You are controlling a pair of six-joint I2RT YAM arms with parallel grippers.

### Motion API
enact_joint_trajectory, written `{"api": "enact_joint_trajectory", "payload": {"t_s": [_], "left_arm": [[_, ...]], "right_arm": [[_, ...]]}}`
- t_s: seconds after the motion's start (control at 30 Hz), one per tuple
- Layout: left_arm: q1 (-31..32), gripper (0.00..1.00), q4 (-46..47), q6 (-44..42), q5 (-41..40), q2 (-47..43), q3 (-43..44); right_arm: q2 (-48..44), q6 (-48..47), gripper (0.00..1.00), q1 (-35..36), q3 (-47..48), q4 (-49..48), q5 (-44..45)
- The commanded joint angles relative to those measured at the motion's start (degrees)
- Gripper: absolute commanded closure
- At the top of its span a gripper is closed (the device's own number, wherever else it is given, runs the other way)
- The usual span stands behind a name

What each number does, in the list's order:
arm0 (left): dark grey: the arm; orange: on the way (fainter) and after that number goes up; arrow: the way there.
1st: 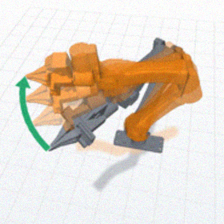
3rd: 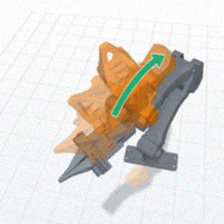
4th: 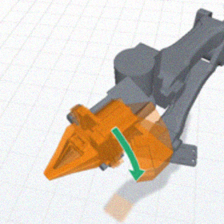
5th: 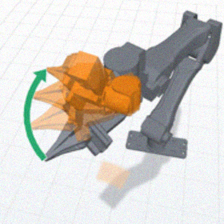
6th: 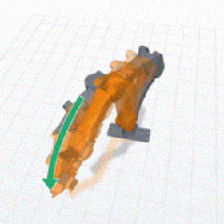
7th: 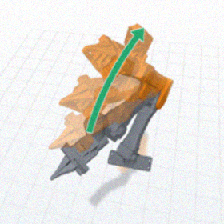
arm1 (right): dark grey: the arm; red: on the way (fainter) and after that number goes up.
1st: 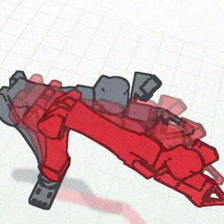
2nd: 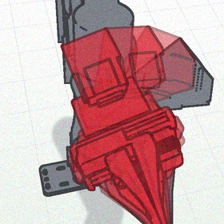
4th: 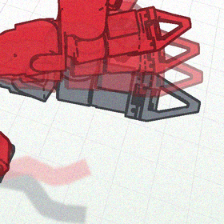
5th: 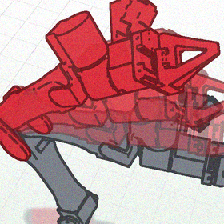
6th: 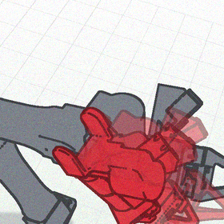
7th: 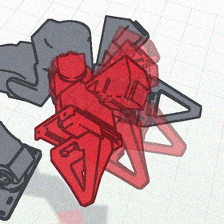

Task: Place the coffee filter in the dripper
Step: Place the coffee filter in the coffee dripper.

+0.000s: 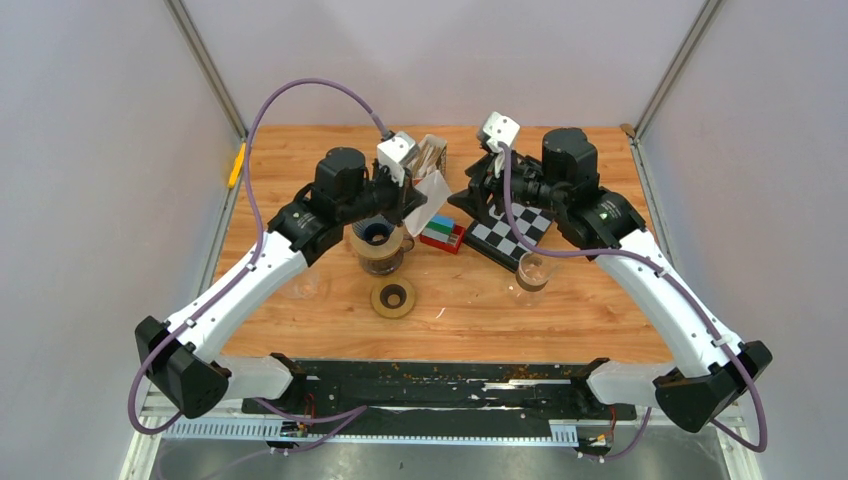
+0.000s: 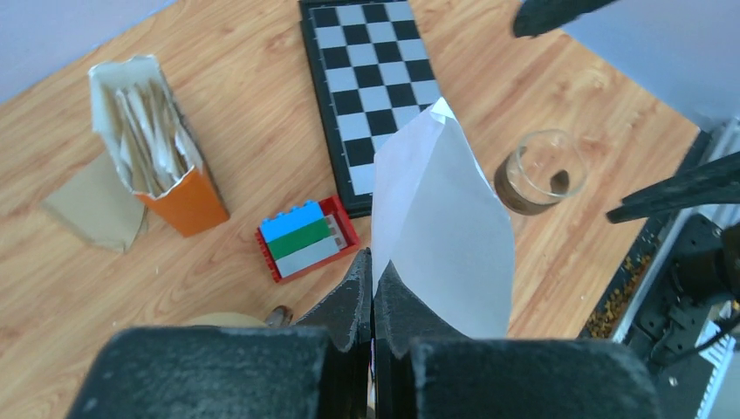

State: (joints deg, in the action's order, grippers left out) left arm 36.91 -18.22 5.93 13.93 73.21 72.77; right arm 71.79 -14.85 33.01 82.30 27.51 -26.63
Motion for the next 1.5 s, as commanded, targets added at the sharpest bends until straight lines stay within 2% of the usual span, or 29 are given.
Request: {"api": "enact_joint_trajectory", "payload": {"t_s": [0.0,0.27,0.53,0.8,1.03,1.47], "left_arm": [[-0.3,1.00,0.1,-5.3,7.9,-2.3,0.2],[-0.3,1.00,-2.0,-8.5,11.9,-2.5,0.7],[-0.1,1.00,-1.6,-3.0,5.0,-1.7,1.2],[0.9,1.00,-0.6,2.9,-2.5,0.5,2.6],[2.5,1.00,-0.3,3.5,-8.3,2.0,3.3],[4.8,1.00,1.3,4.7,-17.4,2.9,3.3]], "right_arm": [[-0.4,2.5,0.36,-0.6,0.3,-1.8,-6.8],[0.9,1.9,0.32,-1.0,2.1,-1.1,-12.1],[3.3,10.0,0.32,-1.2,4.1,-2.8,-3.1],[6.6,16.2,0.27,-1.2,4.9,-3.6,-1.1],[7.2,17.4,0.23,-1.1,5.6,-3.5,-0.6],[10.0,17.1,0.24,1.6,6.2,-2.3,6.6]]}}
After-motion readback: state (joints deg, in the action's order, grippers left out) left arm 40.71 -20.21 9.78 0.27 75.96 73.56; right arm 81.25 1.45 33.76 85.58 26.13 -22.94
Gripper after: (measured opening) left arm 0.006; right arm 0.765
